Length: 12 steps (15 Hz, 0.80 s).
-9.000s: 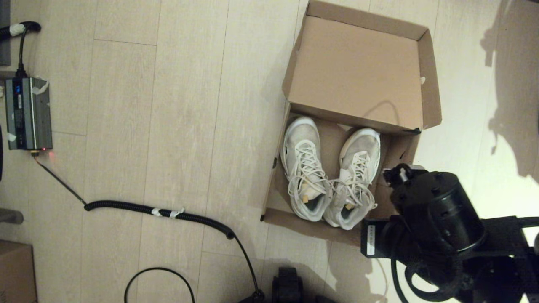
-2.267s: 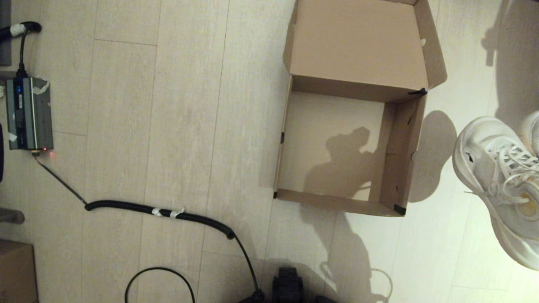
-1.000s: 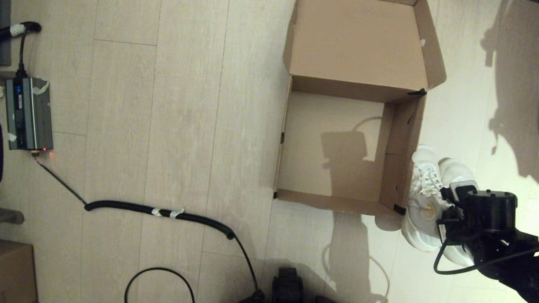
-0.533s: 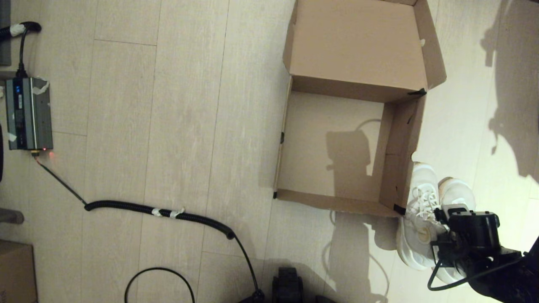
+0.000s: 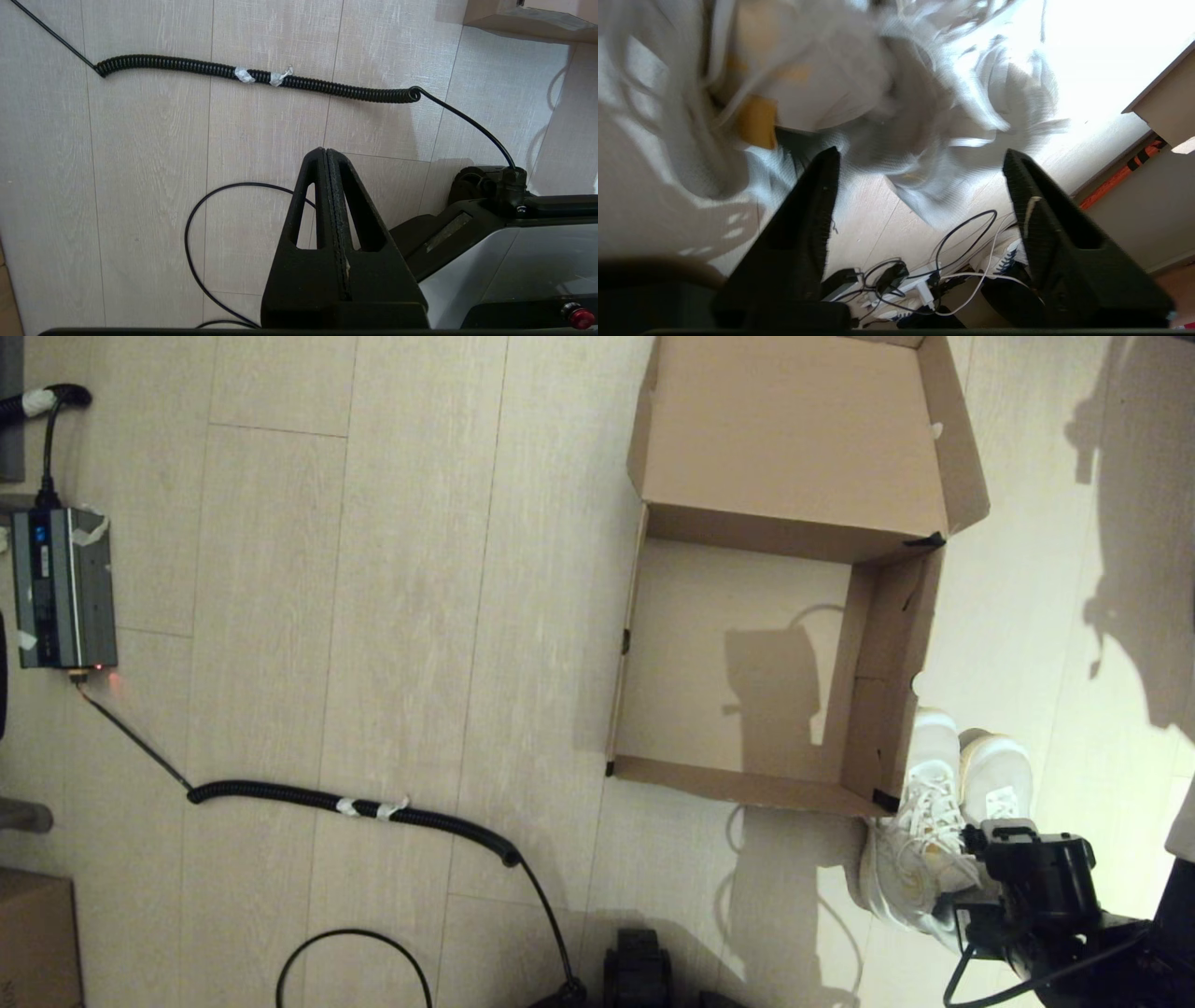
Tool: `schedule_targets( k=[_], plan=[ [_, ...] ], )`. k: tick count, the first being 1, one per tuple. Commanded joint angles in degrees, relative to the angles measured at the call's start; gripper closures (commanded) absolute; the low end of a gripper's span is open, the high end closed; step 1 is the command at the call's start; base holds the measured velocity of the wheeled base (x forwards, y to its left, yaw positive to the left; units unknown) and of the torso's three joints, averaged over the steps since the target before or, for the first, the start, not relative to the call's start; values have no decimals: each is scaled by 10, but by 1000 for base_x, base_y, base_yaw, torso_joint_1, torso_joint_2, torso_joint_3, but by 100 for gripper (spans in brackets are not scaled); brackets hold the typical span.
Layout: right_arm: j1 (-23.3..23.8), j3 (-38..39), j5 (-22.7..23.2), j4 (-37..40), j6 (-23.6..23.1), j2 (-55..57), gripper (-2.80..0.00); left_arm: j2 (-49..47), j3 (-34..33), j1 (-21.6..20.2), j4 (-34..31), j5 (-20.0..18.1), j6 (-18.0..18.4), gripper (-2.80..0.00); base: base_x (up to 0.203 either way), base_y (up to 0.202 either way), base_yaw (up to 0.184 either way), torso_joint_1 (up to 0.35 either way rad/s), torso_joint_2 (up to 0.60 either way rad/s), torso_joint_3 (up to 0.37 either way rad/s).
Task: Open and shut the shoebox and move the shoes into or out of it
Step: Put the shoes out of the shoe box
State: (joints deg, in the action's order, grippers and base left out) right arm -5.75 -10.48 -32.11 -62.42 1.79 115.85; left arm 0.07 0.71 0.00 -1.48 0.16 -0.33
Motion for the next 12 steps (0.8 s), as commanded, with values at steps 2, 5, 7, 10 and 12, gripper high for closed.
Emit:
schedule_targets(
  k=[2, 5, 7, 10, 12],
  plan=[
    [-18, 14, -2, -25, 0, -31, 0, -1, 0, 0, 0, 0, 0, 0, 0, 0, 0, 0, 0, 0],
    [-60, 19, -3, -51, -4, -118, 0, -1, 0, 0, 0, 0, 0, 0, 0, 0, 0, 0, 0, 0],
    [-82, 3, -5, -55, -15, -169, 0, -1, 0, 0, 0, 0, 0, 0, 0, 0, 0, 0, 0, 0],
    [-92, -46, -6, -55, -66, -214, 0, -1, 0, 0, 0, 0, 0, 0, 0, 0, 0, 0, 0, 0],
    [-99, -86, -6, -55, -83, -232, 0, -1, 0, 0, 0, 0, 0, 0, 0, 0, 0, 0, 0, 0]
  ],
)
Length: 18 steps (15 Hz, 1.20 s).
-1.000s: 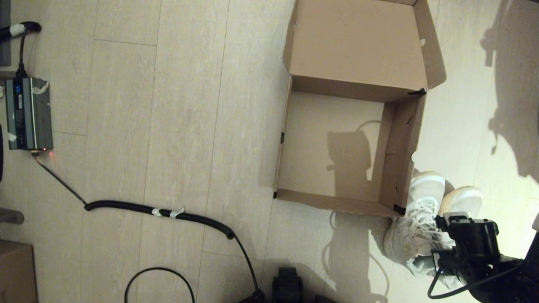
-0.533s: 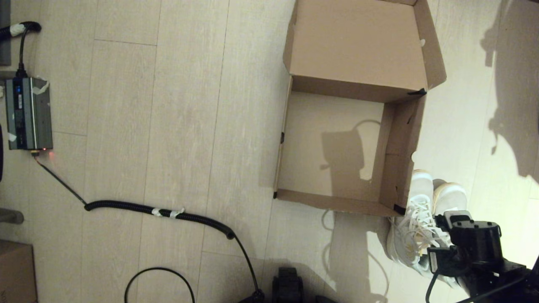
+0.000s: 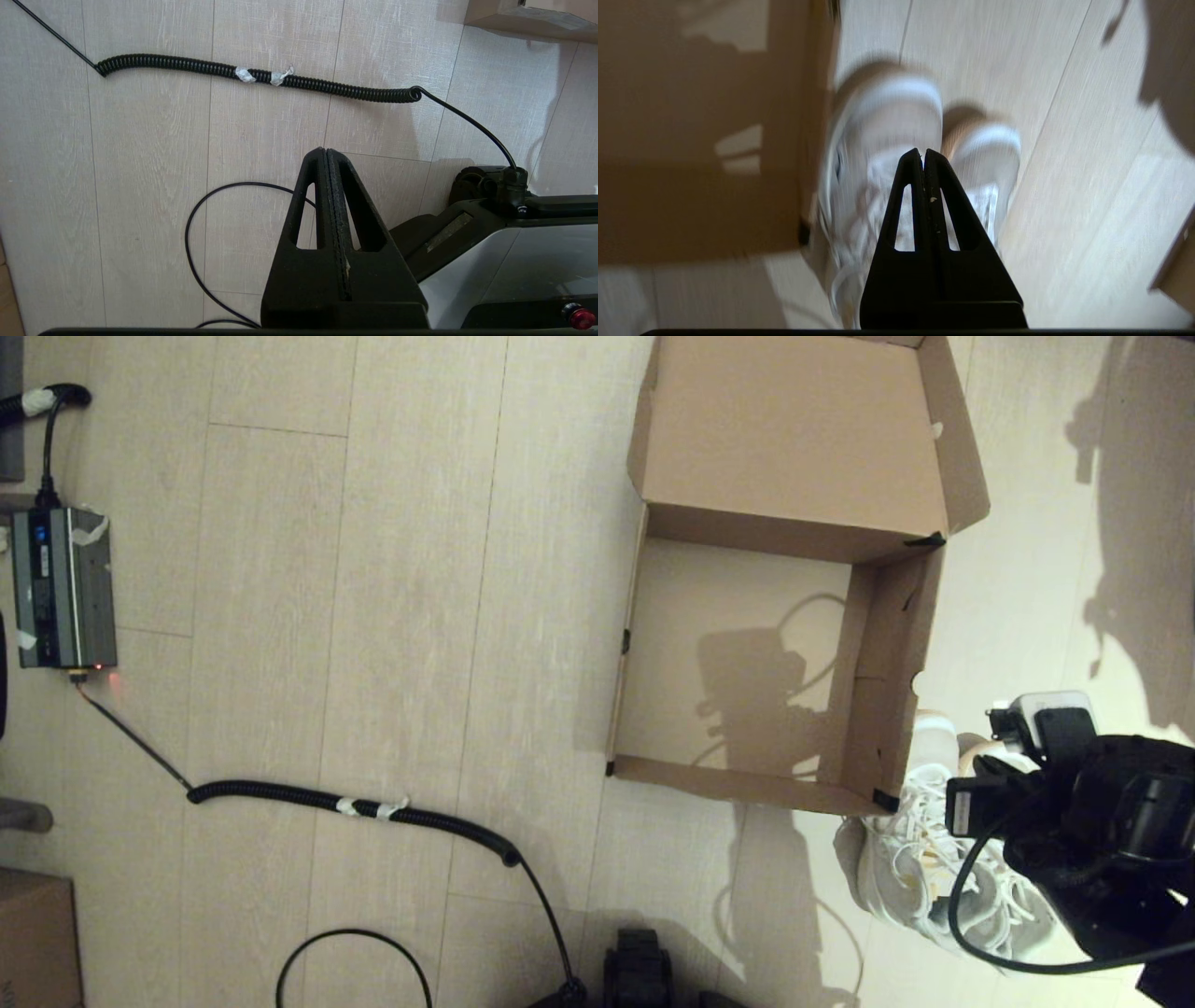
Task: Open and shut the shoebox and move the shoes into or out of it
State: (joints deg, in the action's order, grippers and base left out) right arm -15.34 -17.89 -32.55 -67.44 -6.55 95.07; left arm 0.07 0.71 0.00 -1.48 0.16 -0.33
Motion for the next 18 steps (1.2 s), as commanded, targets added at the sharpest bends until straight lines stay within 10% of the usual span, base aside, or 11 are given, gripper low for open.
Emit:
schedule_targets(
  k=[1, 6, 14, 18],
  plan=[
    [-9, -47, -1, -4, -9, -33, 0, -1, 0, 0, 0, 0, 0, 0, 0, 0, 0, 0, 0, 0],
    [-17, -161, 51, -2, -125, -127, 0, -1, 0, 0, 0, 0, 0, 0, 0, 0, 0, 0, 0, 0],
    [-34, -12, 138, -94, -264, -381, 0, -1, 0, 0, 0, 0, 0, 0, 0, 0, 0, 0, 0, 0],
    [29, 39, 174, -49, -291, -587, 0, -1, 0, 0, 0, 0, 0, 0, 0, 0, 0, 0, 0, 0]
  ],
)
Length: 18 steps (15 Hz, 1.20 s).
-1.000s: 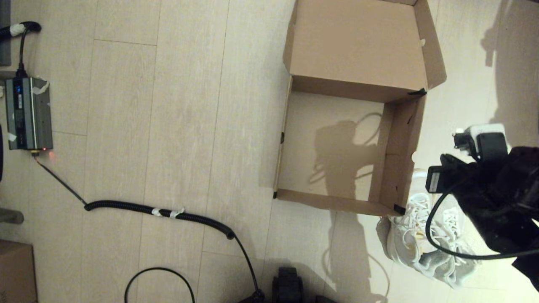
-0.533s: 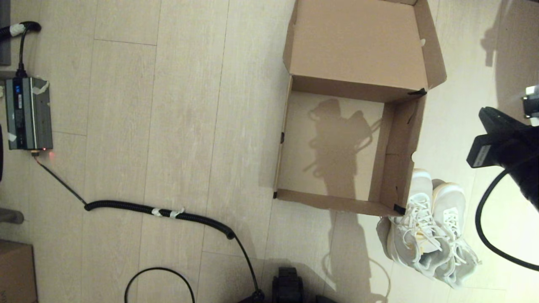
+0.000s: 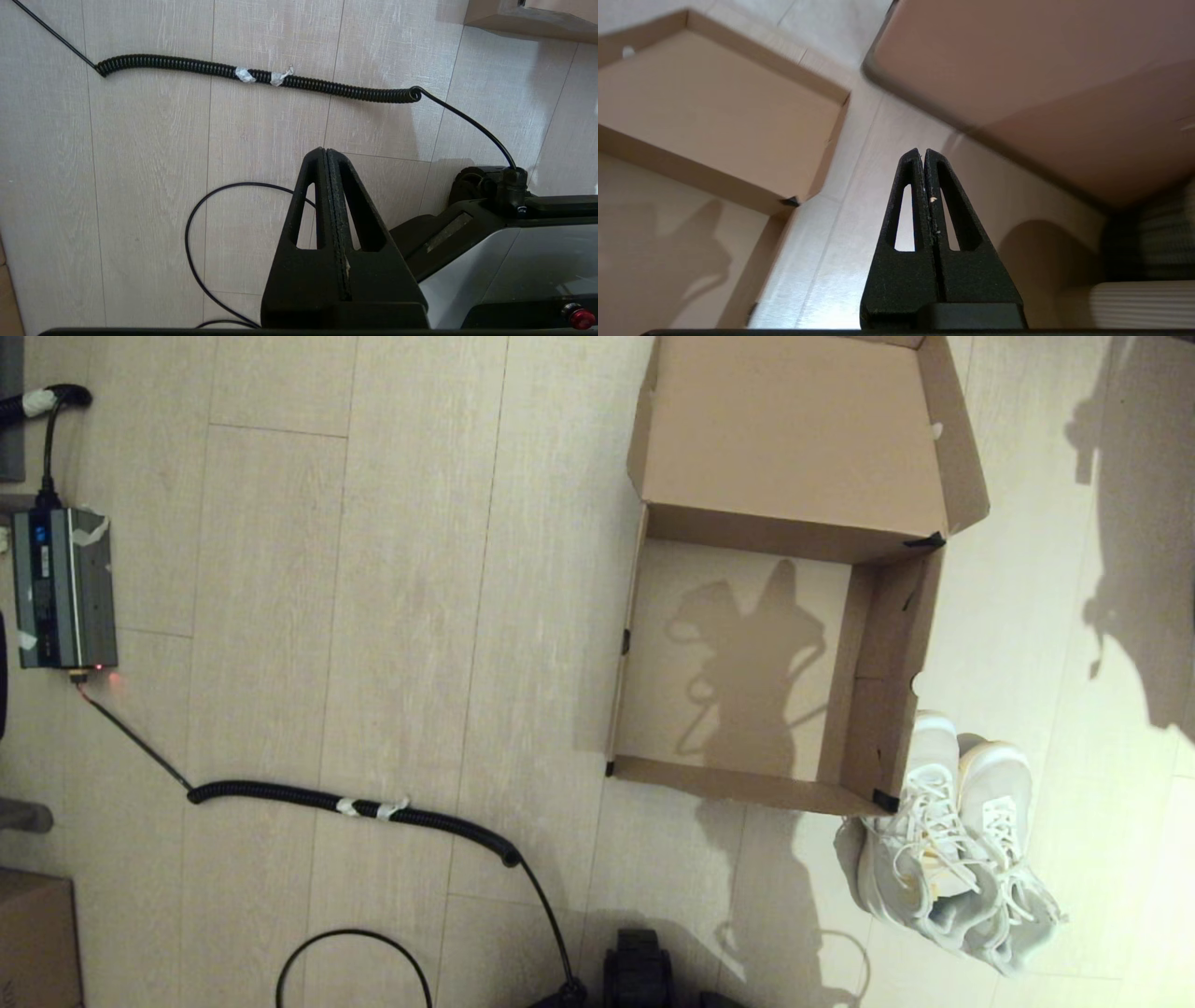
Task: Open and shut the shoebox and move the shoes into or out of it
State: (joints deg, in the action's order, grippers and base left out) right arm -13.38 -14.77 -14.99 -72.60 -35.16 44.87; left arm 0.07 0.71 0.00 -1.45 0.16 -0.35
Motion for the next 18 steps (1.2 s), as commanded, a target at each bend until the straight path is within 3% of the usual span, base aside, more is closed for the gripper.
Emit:
schedule_targets(
  k=[1, 3, 4, 5, 6, 9, 11, 13, 14, 18],
  plan=[
    [38, 18, 30, 55, 11, -144, 0, -1, 0, 0, 0, 0, 0, 0, 0, 0, 0, 0, 0, 0],
    [120, 31, 118, 189, 87, -234, 0, -1, 0, 0, 0, 0, 0, 0, 0, 0, 0, 0, 0, 0],
    [148, 39, 183, 245, 137, -267, 0, -1, 0, 0, 0, 0, -1, 0, 0, 0, 0, 0, 0, 0],
    [160, 68, 250, 280, 178, -284, 0, -1, 0, 0, 0, 0, -1, 0, 0, 0, 0, 0, 0, 0],
    [162, 104, 269, 305, 216, -291, 0, -1, 0, 0, 0, 0, -1, 0, 0, 0, 0, 0, 0, 0],
    [136, 130, 269, 434, 244, -389, 0, -1, 0, 1, 0, 0, -1, 0, 0, 0, 0, 0, 0, 0],
    [134, 141, 258, 602, 257, -445, 0, -1, 0, 0, 0, 0, -1, 0, 0, 0, 0, 0, 0, 0],
    [132, 143, 182, 731, 263, -448, 0, -1, 0, 0, 0, 0, -1, 0, 0, 0, 0, 0, 0, 0],
    [132, 138, 167, 762, 271, -448, 0, -1, 0, 0, 0, 0, -1, 0, 0, 0, 0, 0, 0, 0],
    [132, 137, 164, 757, 285, -448, 0, -1, 0, 0, 0, 0, -1, 0, 0, 0, 0, 0, 0, 0]
  ],
)
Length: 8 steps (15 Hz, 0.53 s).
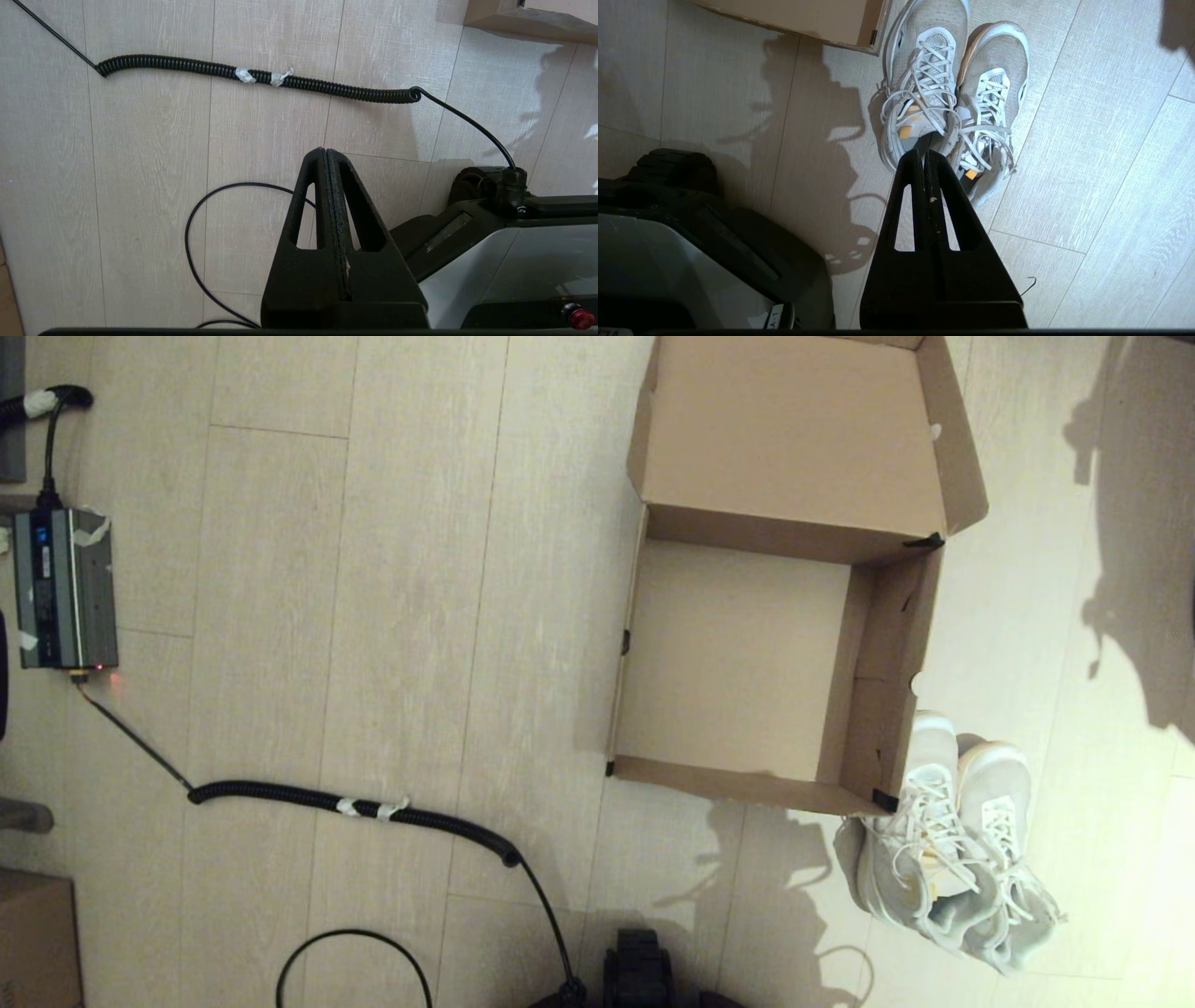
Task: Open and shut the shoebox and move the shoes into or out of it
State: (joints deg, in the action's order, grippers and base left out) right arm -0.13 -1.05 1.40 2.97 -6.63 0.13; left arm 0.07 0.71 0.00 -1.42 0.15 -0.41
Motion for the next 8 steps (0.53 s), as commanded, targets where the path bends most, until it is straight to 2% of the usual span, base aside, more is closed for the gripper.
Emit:
schedule_targets(
  k=[1, 5, 8],
  plan=[
    [0, 1, 0, 1, -1, 0, 0, -1, 0, 0, 0, 0, 0, 0, 0, 0, 0, 0, 0, 0],
    [0, 10, 3, -24, -14, 0, 0, -1, 0, 0, 0, 0, 0, 0, 0, 0, 0, 0, 0, 0],
    [0, 10, 1, -25, -1, 0, 0, -1, 0, 0, 0, 0, 0, 0, 0, 0, 0, 0, 0, 0]
  ],
)
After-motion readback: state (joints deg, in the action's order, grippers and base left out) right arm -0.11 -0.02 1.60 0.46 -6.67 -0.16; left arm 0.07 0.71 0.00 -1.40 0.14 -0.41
